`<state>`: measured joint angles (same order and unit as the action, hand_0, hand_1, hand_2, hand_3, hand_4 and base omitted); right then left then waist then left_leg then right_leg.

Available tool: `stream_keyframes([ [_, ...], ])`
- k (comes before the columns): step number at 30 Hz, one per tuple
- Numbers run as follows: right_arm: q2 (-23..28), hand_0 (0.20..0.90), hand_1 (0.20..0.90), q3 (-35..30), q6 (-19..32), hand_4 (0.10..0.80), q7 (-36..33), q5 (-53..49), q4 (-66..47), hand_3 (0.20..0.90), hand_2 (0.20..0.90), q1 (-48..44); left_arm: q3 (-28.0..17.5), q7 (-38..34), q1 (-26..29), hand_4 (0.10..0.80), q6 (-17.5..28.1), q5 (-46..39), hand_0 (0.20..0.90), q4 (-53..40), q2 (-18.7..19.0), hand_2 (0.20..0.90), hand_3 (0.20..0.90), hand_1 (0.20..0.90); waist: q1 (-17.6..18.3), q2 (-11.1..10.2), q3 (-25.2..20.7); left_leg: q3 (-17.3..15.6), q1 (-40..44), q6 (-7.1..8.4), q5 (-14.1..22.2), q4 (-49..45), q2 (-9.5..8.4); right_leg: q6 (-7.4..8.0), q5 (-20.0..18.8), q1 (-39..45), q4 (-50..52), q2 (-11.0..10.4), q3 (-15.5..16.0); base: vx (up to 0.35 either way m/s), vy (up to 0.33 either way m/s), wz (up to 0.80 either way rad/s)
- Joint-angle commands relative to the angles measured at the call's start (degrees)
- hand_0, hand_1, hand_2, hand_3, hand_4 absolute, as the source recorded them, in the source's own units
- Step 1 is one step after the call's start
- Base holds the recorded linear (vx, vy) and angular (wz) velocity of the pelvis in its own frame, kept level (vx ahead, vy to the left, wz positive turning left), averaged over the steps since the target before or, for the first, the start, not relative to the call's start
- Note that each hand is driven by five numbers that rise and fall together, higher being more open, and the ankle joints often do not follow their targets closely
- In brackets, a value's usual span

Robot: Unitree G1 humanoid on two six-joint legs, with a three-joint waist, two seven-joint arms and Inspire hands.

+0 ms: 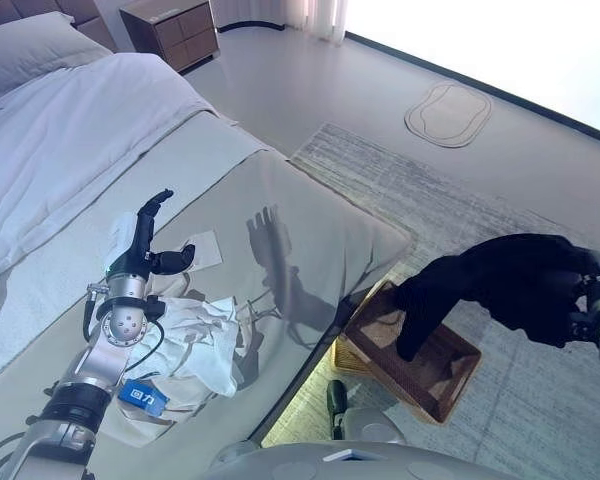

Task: Pick up the clothes from the bed and place them into the basket

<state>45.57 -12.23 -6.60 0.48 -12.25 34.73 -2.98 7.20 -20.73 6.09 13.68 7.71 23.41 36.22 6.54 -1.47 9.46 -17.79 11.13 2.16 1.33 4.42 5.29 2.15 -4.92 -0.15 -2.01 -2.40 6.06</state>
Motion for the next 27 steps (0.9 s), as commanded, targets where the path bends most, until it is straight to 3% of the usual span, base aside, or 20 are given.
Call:
stream_keyframes([
  [1, 4.3, 0.3, 0.3, -0.9, 3.5, 0.1, -1.9, 0.0, 3.2, 0.2, 0.3, -4.1, -1.8, -2.8, 3.3, 0.8, 2.8, -0.8, 0.9, -2.7, 3.7, 0.9, 0.9, 0.9, -0.3, 0.3, -4.1, 4.0, -4.4, 1.25, 1.1, -4.1, 2.07, 2.36, 8.8, 1.6, 8.3, -1.0, 1.2, 0.004, -0.01, 0.13],
  [15, 1.7, 0.3, 0.3, 3.3, 3.3, 0.1, 1.1, 4.3, 13.8, 0.2, 0.3, -4.4, -1.1, -3.1, 3.4, 0.8, 3.4, -1.3, 0.9, -2.6, 3.7, 0.9, 0.9, 0.9, -1.3, 0.7, -3.7, 4.4, -4.3, 1.41, 0.8, -3.8, 2.02, 2.36, 8.8, 2.2, 7.9, -1.4, 2.0, 0.004, 0.0, 0.03],
  [16, 1.6, 0.658, 0.658, 3.5, 3.3, 0.517, 1.1, 4.9, 14.7, 0.617, 0.658, -4.6, -1.0, -3.3, 3.4, 0.8, 3.7, -1.2, 0.9, -2.4, 3.7, 0.9, 0.9, 0.9, -1.4, 0.7, -3.7, 4.4, -4.2, 1.4, 0.8, -3.7, 2.01, 2.36, 8.8, 2.2, 7.9, -1.4, 2.0, 0.0, 0.0, 0.0],
  [17, 1.5, 0.9, 0.9, 3.8, 3.3, 0.8, 0.8, 5.4, 15.4, 0.9, 0.9, -4.7, -0.9, -3.3, 3.4, 0.8, 3.8, -1.1, 0.9, -2.3, 3.6, 0.9, 0.9, 0.9, -1.5, 0.7, -3.7, 4.5, -4.2, 1.39, 0.8, -3.7, 2.02, 2.35, 8.8, 2.3, 7.9, -1.4, 2.0, 0.0, 0.0, 0.0],
  [27, -0.2, 0.9, 0.9, 5.5, 4.6, 0.8, -0.6, 5.8, 16.4, 0.9, 0.9, -5.3, -1.0, -3.2, 3.1, 0.8, 3.4, -1.4, 0.9, -3.2, 3.7, 0.9, 0.9, 0.9, -2.2, 0.9, -3.3, 4.9, -3.9, 1.48, 0.6, -3.6, 2.03, 2.2, 8.9, 3.0, 7.6, -1.5, 2.6, 0.001, -0.002, 0.05],
])
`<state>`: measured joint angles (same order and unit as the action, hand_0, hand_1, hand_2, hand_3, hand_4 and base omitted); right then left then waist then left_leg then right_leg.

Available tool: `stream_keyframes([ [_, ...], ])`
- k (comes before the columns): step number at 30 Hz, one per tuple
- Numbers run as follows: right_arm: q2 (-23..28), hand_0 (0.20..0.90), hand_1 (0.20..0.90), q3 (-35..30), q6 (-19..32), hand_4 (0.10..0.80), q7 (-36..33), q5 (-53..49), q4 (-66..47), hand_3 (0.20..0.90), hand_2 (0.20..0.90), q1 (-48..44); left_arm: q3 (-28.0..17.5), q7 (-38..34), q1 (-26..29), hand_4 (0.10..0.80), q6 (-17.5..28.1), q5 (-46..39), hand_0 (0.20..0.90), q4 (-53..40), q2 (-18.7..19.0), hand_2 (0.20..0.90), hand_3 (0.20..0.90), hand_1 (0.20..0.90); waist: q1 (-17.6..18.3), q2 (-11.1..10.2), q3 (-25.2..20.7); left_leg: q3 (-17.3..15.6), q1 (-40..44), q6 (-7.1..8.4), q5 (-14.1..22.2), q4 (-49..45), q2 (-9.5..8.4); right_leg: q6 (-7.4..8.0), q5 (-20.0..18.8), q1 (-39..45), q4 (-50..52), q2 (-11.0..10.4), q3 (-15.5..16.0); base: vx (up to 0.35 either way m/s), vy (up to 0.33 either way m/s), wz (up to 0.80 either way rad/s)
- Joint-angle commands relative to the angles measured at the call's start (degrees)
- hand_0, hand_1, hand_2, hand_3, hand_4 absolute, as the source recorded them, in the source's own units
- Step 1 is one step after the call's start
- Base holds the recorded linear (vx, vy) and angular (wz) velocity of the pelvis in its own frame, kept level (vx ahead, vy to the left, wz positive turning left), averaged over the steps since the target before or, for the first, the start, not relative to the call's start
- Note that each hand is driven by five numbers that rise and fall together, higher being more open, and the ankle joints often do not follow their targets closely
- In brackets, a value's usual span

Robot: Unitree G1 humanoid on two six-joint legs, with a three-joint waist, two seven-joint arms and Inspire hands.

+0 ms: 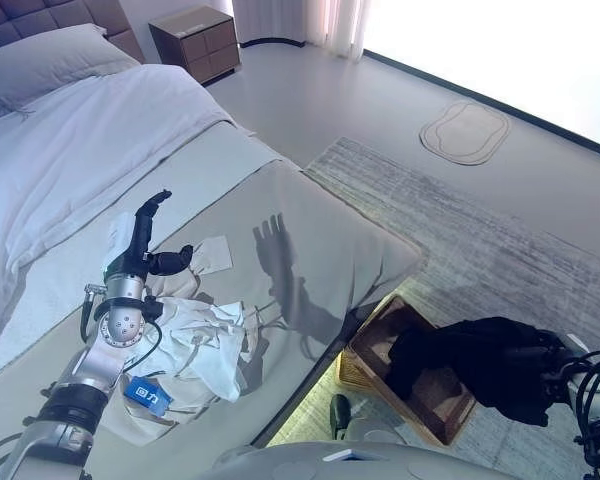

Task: Pick up the clothes from the bed and place them into the basket

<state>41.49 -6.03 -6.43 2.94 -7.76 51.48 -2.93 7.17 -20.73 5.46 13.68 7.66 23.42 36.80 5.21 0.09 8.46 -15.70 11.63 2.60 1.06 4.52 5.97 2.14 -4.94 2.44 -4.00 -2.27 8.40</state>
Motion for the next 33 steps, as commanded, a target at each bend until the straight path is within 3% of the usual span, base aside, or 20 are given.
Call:
stream_keyframes([
  [1, 3.9, 0.9, 0.9, -0.7, 4.5, 0.8, -3.0, 1.3, -0.3, 0.9, 0.9, -5.3, -1.0, -3.1, 3.7, 0.8, 3.5, -1.4, 0.9, -3.2, 3.1, 0.9, 0.9, 0.9, -0.9, -0.7, -2.3, 2.8, -4.4, 1.07, 0.8, -3.7, 1.37, 2.21, 9.0, 0.4, 9.6, -1.6, 0.2, 0.0, 0.0, 0.0],
  [10, 3.6, 0.9, 0.9, -0.5, 4.2, 0.8, -3.1, 1.1, -1.9, 0.9, 0.9, -5.3, -1.2, -3.1, 3.0, 0.8, 3.4, -1.3, 0.9, -3.4, 2.9, 0.9, 0.9, 0.9, -1.1, -0.9, -2.0, 2.8, -4.3, 1.14, 0.8, -3.8, 1.45, 2.17, 9.0, 0.6, 9.4, -1.7, 0.4, 0.001, 0.001, 0.0],
  [19, 2.7, 0.9, 0.9, -0.2, 5.3, 0.8, -6.2, 1.4, -11.0, 0.9, 0.9, -4.8, -2.3, -4.6, 1.4, 0.8, 3.3, -0.7, 0.9, -4.3, 2.1, 0.9, 0.9, 0.9, -1.4, -1.0, -1.3, 3.2, -4.3, 1.21, 0.8, -4.2, 1.39, 2.11, 9.0, 1.1, 9.4, -2.0, 1.0, 0.0, 0.0, 0.0],
  [25, 0.5, 0.9, 0.9, 1.2, 11.3, 0.8, -16.4, 7.7, -23.7, 0.9, 0.9, -6.0, -2.4, -6.2, -0.5, 0.8, 2.2, 1.4, 0.9, -4.6, 0.0, 0.9, 0.9, 0.9, -2.7, -0.6, -0.6, 4.9, -4.7, 1.04, 1.0, -4.8, 1.11, 1.89, 9.7, 1.4, 10.0, -2.4, 1.7, 0.014, 0.011, 0.07],
  [33, 0.1, 0.9, 0.9, 5.2, 17.1, 0.8, -17.8, 17.6, -32.3, 0.9, 0.9, -9.7, -3.7, -6.6, -4.1, 0.8, 1.6, 2.8, 0.9, -1.9, -2.5, 0.9, 0.9, 0.9, -6.3, -0.6, 0.1, 7.5, -6.4, 1.5, 0.7, -5.8, 0.82, 1.3, 10.7, 1.9, 10.5, -2.8, 4.2, 0.023, 0.01, 0.14],
])
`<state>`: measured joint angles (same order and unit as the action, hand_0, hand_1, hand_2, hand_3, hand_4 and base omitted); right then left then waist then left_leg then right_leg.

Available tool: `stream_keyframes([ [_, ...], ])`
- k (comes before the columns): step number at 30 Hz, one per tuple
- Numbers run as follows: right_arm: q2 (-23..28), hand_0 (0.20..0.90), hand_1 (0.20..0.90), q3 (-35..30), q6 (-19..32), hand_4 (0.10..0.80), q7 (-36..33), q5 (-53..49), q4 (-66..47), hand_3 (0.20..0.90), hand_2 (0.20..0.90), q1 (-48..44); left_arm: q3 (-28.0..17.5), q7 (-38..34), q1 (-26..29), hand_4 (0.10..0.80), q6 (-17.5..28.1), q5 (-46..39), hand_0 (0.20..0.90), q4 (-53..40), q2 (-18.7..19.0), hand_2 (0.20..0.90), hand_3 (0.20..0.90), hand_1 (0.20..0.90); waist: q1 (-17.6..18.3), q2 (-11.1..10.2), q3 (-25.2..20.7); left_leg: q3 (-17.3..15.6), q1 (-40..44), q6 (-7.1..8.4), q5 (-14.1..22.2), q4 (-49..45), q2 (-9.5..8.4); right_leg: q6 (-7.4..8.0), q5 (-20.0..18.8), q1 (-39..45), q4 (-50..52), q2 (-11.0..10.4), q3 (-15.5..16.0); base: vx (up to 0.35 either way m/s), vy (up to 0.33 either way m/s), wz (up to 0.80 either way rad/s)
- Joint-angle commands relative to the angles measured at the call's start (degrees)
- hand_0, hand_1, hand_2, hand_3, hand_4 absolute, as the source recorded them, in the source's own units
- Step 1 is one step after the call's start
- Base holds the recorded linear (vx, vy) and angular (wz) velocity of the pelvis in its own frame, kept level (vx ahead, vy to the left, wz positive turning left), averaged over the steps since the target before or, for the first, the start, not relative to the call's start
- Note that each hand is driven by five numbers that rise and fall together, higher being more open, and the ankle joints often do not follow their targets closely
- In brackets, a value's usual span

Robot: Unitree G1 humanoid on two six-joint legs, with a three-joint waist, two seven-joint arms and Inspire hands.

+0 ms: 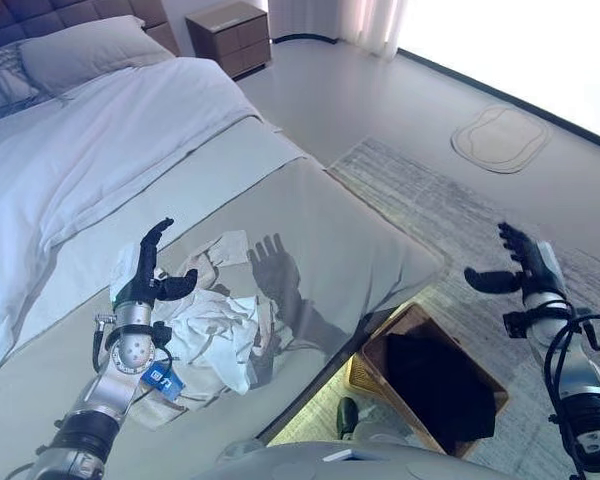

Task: Pick up the clothes from the bed and place them into the basket

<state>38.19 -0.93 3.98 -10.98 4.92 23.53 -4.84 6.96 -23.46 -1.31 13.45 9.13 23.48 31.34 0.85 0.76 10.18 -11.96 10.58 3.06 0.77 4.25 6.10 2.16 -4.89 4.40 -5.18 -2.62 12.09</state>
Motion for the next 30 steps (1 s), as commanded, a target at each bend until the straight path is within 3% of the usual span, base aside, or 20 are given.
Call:
stream_keyframes([
  [1, 3.8, 0.9, 0.9, 0.5, 6.7, 0.8, -4.0, 5.5, -4.6, 0.9, 0.9, -8.4, -3.5, -3.7, 2.5, 0.8, 1.7, 1.5, 0.9, -1.8, 2.9, 0.9, 0.9, 0.9, -2.4, -1.3, -1.5, 4.0, -5.6, 1.09, 0.9, -5.6, 0.66, 1.2, 10.7, 0.0, 11.7, -2.5, 0.8, 0.032, 0.004, 0.32],
  [9, 5.7, 0.9, 0.9, 8.8, 2.1, 0.8, -4.1, 8.8, -3.3, 0.9, 0.9, -19.6, -4.4, -2.1, 0.0, 0.8, 2.3, 0.3, 0.9, -1.6, 3.1, 0.9, 0.9, 0.9, -8.6, -0.5, 1.2, 8.5, -9.8, 1.89, -0.1, -8.0, -0.85, -0.38, 12.0, -0.9, 14.4, -3.9, 6.0, 0.002, 0.021, 0.36],
  [13, 4.9, 0.9, 0.9, 11.7, -0.5, 0.8, -5.1, 7.5, -2.6, 0.9, 0.9, -23.4, -4.1, -0.8, 0.3, 0.8, 2.2, -0.4, 0.9, -2.5, 3.7, 0.9, 0.9, 0.9, -10.6, -0.2, 2.1, 10.4, -11.3, 2.24, -1.0, -7.6, -1.46, -1.24, 12.8, -1.3, 15.4, -3.8, 8.1, -0.022, -0.072, 0.45],
  [14, 4.3, 0.9, 0.9, 12.8, -2.2, 0.8, -5.9, 6.7, -2.4, 0.9, 0.9, -25.2, -4.0, 0.7, -0.1, 0.8, 2.5, -0.3, 0.9, -2.9, 4.1, 0.9, 0.9, 0.9, -12.2, 0.0, 2.8, 11.9, -11.8, 2.68, -1.3, -7.8, -1.67, -2.12, 14.1, -1.2, 16.7, -3.3, 9.2, 0.018, -0.156, 0.45],
  [16, 3.5, 0.9, 0.9, 13.6, -3.4, 0.8, -6.5, 6.0, -2.0, 0.9, 0.9, -26.2, -3.9, 1.6, -1.2, 0.8, 3.2, -0.2, 0.9, -3.0, 4.1, 0.9, 0.9, 0.9, -13.2, 0.4, 3.1, 13.3, -12.5, 3.29, -2.8, -7.1, -1.44, -2.71, 14.0, -1.1, 16.7, -2.7, 10.4, 0.061, -0.132, 0.39],
  [17, 3.1, 0.9, 0.9, 13.9, -4.0, 0.8, -5.7, 6.7, -1.5, 0.9, 0.9, -27.3, -4.6, 1.9, -3.0, 0.8, 4.4, -0.3, 0.9, -2.9, 3.6, 0.9, 0.9, 0.9, -14.1, 0.8, 3.5, 13.1, -13.1, 4.59, -5.0, -5.8, -0.98, -2.97, 14.1, 0.2, 15.5, -1.8, 10.5, 0.086, -0.035, 0.47],
  [19, 3.2, 0.9, 0.9, 14.8, -5.1, 0.8, -4.5, 7.6, -1.5, 0.9, 0.9, -28.7, -5.4, 2.0, -4.4, 0.8, 5.6, -0.4, 0.9, -3.0, 2.9, 0.9, 0.9, 0.9, -14.4, 1.2, 3.9, 12.1, -15.5, 5.31, -8.6, -5.8, -0.2, -2.69, 12.8, 1.2, 13.5, -1.3, 10.3, 0.006, 0.002, 0.35],
  [21, 3.9, 0.9, 0.9, 15.6, -4.2, 0.8, -2.5, 9.3, -1.1, 0.9, 0.9, -29.5, -6.3, 2.1, -4.8, 0.8, 6.3, -0.9, 0.9, -3.4, 2.8, 0.9, 0.9, 0.9, -13.8, 0.5, 4.4, 9.6, -16.6, 4.6, -6.8, -11.9, -0.01, -2.72, 12.7, 0.6, 13.9, -2.6, 10.6, -0.151, 0.015, 0.13],
  [23, 6.4, 0.9, 0.9, 16.7, -3.2, 0.8, -0.3, 8.1, -1.1, 0.9, 0.9, -30.9, -6.1, 1.3, -3.5, 0.8, 5.7, -0.8, 0.9, -3.9, 2.4, 0.9, 0.9, 0.9, -11.8, -0.9, 4.7, 7.2, -17.2, 3.48, -3.7, -23.5, 1.09, -3.68, 12.8, -2.3, 16.7, -5.1, 11.1, -0.199, 0.064, 0.13],
  [24, 6.6, 0.9, 0.9, 16.7, -3.1, 0.8, -0.3, 8.1, -1.0, 0.9, 0.9, -31.1, -6.0, 1.1, -3.4, 0.8, 5.6, -0.8, 0.9, -3.8, 2.4, 0.9, 0.9, 0.9, -11.7, -0.9, 4.8, 7.2, -17.4, 3.45, -3.5, -24.1, 1.19, -3.75, 12.9, -2.6, 17.0, -5.2, 11.2, -0.133, 0.166, 0.13],
  [25, 7.3, 0.9, 0.9, 17.2, -2.8, 0.8, 0.6, 9.3, -0.3, 0.9, 0.9, -32.5, -5.3, 0.1, -2.1, 0.8, 5.7, -0.6, 0.9, -3.7, 2.4, 0.9, 0.9, 0.9, -10.8, -0.1, 5.1, 6.1, -15.8, 3.16, -2.5, -22.1, 2.4, -3.91, 13.9, -4.6, 20.4, -5.7, 11.6, -0.082, 0.277, 0.14],
  [26, 7.6, 0.9, 0.9, 17.7, -2.6, 0.8, 2.0, 8.8, 0.8, 0.9, 0.9, -34.1, -4.4, -1.1, -0.7, 0.8, 6.8, -0.8, 0.9, -2.0, 2.8, 0.9, 0.9, 0.9, -9.7, 0.7, 4.7, 3.1, -12.0, 2.17, 0.9, -15.7, 2.87, -3.55, 15.1, -6.6, 24.1, -6.5, 12.5, -0.062, 0.312, 0.12],
  [27, 7.4, 0.9, 0.9, 17.6, -2.2, 0.8, 2.6, 7.6, 0.9, 0.9, 0.9, -33.9, -4.0, -1.3, 0.2, 0.8, 6.2, -0.3, 0.9, -1.6, 2.8, 0.9, 0.9, 0.9, -9.3, 1.0, 4.4, 1.8, -10.9, 1.93, 1.6, -14.2, 3.04, -3.54, 15.4, -6.8, 24.6, -7.0, 13.5, -0.039, 0.157, 0.21],
  [29, 7.3, 0.9, 0.9, 18.4, -3.8, 0.8, 0.6, 9.1, 0.3, 0.9, 0.9, -34.7, -2.1, -1.7, 3.6, 0.8, 4.6, -2.6, 0.9, -3.4, 4.3, 0.9, 0.9, 0.9, -9.1, 1.2, 6.1, 4.1, -14.5, 2.15, 2.5, -18.9, 2.03, -2.14, 13.9, -7.4, 23.8, -8.3, 12.4, -0.159, -0.038, 0.56],
  [30, 8.0, 0.9, 0.9, 18.8, -4.1, 0.8, 1.1, 8.2, 1.0, 0.9, 0.9, -36.3, -1.7, -2.4, 5.1, 0.8, 4.4, -1.9, 0.9, -3.9, 4.5, 0.9, 0.9, 0.9, -9.0, 1.7, 6.9, 3.7, -14.6, 2.0, 2.8, -18.2, 2.34, -1.75, 13.5, -8.2, 24.3, -8.9, 12.5, -0.261, 0.034, 0.5],
])
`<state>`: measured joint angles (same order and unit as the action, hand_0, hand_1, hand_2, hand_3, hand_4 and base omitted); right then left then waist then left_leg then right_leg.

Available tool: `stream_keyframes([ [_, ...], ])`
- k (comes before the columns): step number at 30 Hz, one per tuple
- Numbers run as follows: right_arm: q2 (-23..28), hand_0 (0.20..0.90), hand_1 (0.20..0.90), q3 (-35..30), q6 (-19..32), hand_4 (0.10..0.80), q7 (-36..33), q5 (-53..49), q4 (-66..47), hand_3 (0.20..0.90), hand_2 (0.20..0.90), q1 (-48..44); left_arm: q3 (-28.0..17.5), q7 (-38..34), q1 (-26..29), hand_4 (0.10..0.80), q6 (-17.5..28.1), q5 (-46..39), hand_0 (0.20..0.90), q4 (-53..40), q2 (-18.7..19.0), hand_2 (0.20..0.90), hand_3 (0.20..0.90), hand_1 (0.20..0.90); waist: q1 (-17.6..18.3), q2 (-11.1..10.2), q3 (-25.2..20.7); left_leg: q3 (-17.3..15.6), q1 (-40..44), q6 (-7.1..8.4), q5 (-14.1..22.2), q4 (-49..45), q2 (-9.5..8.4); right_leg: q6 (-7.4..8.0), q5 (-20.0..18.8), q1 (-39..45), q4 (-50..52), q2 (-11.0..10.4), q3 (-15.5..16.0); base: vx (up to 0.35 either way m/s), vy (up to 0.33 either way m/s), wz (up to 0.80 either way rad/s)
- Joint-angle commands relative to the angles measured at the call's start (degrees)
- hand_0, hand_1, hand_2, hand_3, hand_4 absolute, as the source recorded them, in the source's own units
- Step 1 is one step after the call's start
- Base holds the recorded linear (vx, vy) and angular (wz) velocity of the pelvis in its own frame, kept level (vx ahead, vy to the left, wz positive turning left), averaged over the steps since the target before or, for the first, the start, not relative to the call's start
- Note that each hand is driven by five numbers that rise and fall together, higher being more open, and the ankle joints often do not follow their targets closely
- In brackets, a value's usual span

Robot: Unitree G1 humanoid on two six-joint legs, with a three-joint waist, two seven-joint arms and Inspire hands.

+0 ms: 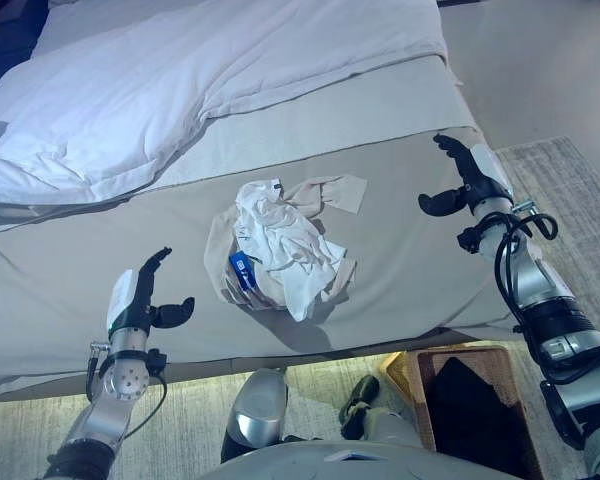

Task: Pick up the clothes from the bed and place them into the basket

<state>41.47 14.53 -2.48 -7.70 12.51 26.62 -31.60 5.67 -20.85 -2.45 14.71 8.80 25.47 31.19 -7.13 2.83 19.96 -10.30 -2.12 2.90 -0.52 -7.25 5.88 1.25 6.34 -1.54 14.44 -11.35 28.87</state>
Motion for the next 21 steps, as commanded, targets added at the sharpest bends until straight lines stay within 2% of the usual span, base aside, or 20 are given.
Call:
stream_keyframes([
  [1, 4.8, 0.9, 0.9, 4.2, 2.6, 0.8, -1.2, 1.2, 1.2, 0.9, 0.9, -13.6, 1.2, -6.1, 8.4, 0.8, 2.6, -2.5, 0.9, -6.2, 5.1, 0.9, 0.9, 0.9, -1.2, 0.4, -1.7, 1.6, -2.1, 2.25, 3.9, -5.8, 2.3, -0.23, 1.3, -3.2, 4.7, -0.8, -3.9, -0.242, 0.102, 0.28],
  [3, 5.1, 0.9, 0.9, 5.8, 2.6, 0.8, -1.2, 0.6, 3.7, 0.9, 0.9, -16.9, 2.1, -6.3, 9.6, 0.8, 2.9, -2.9, 0.9, -6.3, 5.1, 0.9, 0.9, 0.9, -1.4, 0.9, -0.9, 2.0, -2.7, 2.23, 3.8, -5.5, 1.58, 0.13, 0.6, -4.1, 4.6, -1.3, -3.9, -0.157, 0.086, 0.08],
  [5, 5.7, 0.9, 0.9, 7.5, 1.9, 0.8, -0.2, -0.2, 7.2, 0.9, 0.9, -21.5, 4.0, -6.5, 11.8, 0.8, 2.7, -2.1, 0.9, -7.5, 6.0, 0.9, 0.9, 0.9, -2.3, 1.2, 1.0, 3.1, -5.1, 2.16, 4.7, -8.2, 0.55, 0.36, 0.4, -5.8, 6.3, -2.9, -3.8, -0.136, 0.046, 0.05],
  [7, 5.8, 0.9, 0.9, 9.9, 1.0, 0.8, 0.4, -0.6, 9.0, 0.9, 0.9, -24.8, 4.7, -6.7, 13.1, 0.8, 2.7, -2.9, 0.9, -7.6, 6.2, 0.9, 0.9, 0.9, -2.9, 1.3, 2.2, 3.4, -6.7, 1.86, 5.3, -10.2, -0.01, 0.26, 0.3, -6.7, 7.2, -3.6, -3.6, -0.085, 0.043, 0.12],
  [8, 5.7, 0.9, 0.9, 10.9, 0.7, 0.8, 0.6, -1.0, 9.7, 0.9, 0.9, -26.1, 5.0, -7.1, 13.4, 0.8, 2.7, -3.2, 0.9, -7.7, 6.2, 0.9, 0.9, 0.9, -3.2, 1.4, 2.6, 3.8, -7.0, 2.15, 7.0, -11.4, -0.17, 0.76, 1.7, -6.9, 8.2, -3.6, -4.3, -0.097, 0.058, 0.1],
  [9, 5.8, 0.9, 0.9, 11.1, 0.6, 0.8, 0.6, -1.0, 9.9, 0.9, 0.9, -26.6, 5.0, -7.2, 13.6, 0.8, 2.8, -3.3, 0.9, -7.8, 6.1, 0.9, 0.9, 0.9, -3.2, 1.5, 2.9, 3.3, -7.8, 1.62, 5.8, -11.4, -0.33, 0.13, 0.5, -7.4, 7.9, -4.0, -3.5, -0.018, 0.063, 0.09],
  [10, 5.2, 0.9, 0.9, 12.4, 0.3, 0.8, 0.4, -1.2, 11.0, 0.9, 0.9, -28.3, 5.6, -8.6, 14.0, 0.8, 3.2, -3.5, 0.9, -8.0, 5.9, 0.9, 0.9, 0.9, -3.9, 1.7, 4.0, 4.3, -9.1, 1.81, 7.8, -13.9, -0.85, 0.54, 2.1, -8.3, 10.0, -4.4, -4.4, -0.07, 0.071, 0.07],
  [21, 1.6, 0.9, 0.9, 18.8, -3.6, 0.8, 1.3, 1.8, 13.0, 0.9, 0.9, -36.4, 4.8, -11.6, 14.2, 0.8, 4.0, -4.9, 0.9, -13.2, 6.2, 0.9, 0.9, 0.9, -8.4, 2.2, 9.8, 6.0, -19.9, -0.52, 9.7, -23.2, -3.04, 0.08, 3.6, -16.3, 19.3, -7.3, -3.8, -0.06, 0.056, 0.13],
])
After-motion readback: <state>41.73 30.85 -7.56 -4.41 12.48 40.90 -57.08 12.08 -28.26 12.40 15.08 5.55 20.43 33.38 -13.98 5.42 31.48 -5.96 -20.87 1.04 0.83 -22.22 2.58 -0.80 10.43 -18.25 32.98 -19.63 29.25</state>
